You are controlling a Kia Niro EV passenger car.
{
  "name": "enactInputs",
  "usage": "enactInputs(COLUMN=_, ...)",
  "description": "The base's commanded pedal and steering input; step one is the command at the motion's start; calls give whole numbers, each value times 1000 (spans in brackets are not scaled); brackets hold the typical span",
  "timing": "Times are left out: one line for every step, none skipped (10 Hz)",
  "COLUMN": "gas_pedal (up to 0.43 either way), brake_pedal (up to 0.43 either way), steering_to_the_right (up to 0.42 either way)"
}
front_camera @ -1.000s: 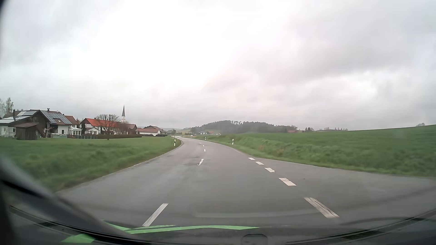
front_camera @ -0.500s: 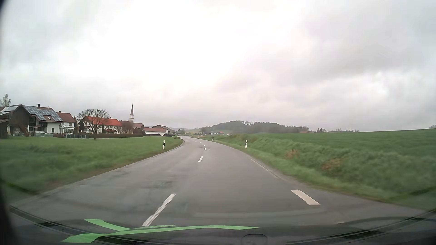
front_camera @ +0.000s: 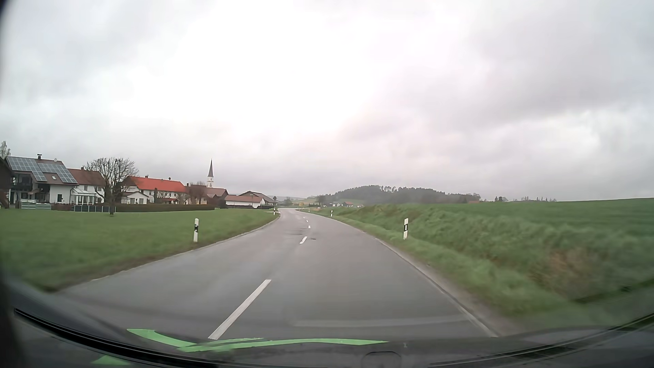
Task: Follow the waypoints while adhering to traffic rules and regulations
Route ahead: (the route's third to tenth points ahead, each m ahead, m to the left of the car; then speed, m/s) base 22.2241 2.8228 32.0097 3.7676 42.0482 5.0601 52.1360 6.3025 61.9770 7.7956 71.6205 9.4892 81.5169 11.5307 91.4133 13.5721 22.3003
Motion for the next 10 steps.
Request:
enactInputs(gas_pedal=150, brake_pedal=0, steering_to_the_right=-21)
enactInputs(gas_pedal=150, brake_pedal=0, steering_to_the_right=-21)
enactInputs(gas_pedal=138, brake_pedal=0, steering_to_the_right=-21)
enactInputs(gas_pedal=59, brake_pedal=0, steering_to_the_right=-21)
enactInputs(gas_pedal=47, brake_pedal=0, steering_to_the_right=-21)
enactInputs(gas_pedal=59, brake_pedal=0, steering_to_the_right=-21)
enactInputs(gas_pedal=67, brake_pedal=0, steering_to_the_right=-21)
enactInputs(gas_pedal=79, brake_pedal=0, steering_to_the_right=-21)
enactInputs(gas_pedal=87, brake_pedal=0, steering_to_the_right=-21)
enactInputs(gas_pedal=118, brake_pedal=0, steering_to_the_right=-21)
